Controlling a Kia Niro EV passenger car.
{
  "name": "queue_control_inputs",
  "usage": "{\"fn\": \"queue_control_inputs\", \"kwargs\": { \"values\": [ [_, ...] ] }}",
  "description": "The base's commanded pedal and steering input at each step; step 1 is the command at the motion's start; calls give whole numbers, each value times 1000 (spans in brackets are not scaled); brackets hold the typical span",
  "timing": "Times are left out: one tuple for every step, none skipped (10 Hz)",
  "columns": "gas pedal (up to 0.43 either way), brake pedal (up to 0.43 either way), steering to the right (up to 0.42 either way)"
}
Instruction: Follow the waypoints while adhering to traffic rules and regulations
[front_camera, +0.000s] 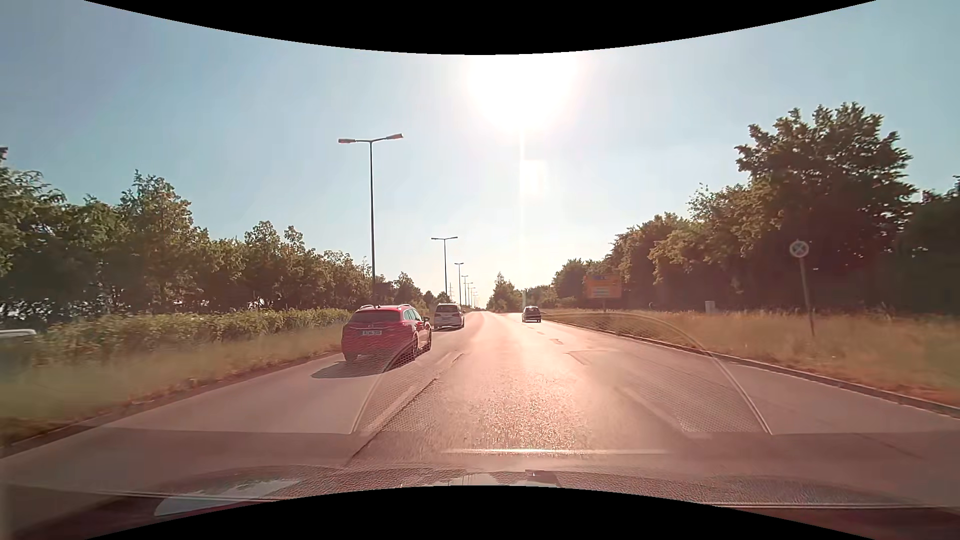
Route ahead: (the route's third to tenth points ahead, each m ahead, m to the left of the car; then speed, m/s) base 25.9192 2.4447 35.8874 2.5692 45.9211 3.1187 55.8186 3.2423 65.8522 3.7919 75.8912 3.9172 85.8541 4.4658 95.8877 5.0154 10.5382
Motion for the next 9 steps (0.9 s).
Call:
{"fn": "queue_control_inputs", "kwargs": {
  "values": [
    [370,0,3],
    [370,6,2],
    [370,6,1],
    [370,6,-2],
    [370,0,-4],
    [378,6,-7],
    [390,6,-11],
    [390,6,-16],
    [390,6,-19]
  ]
}}
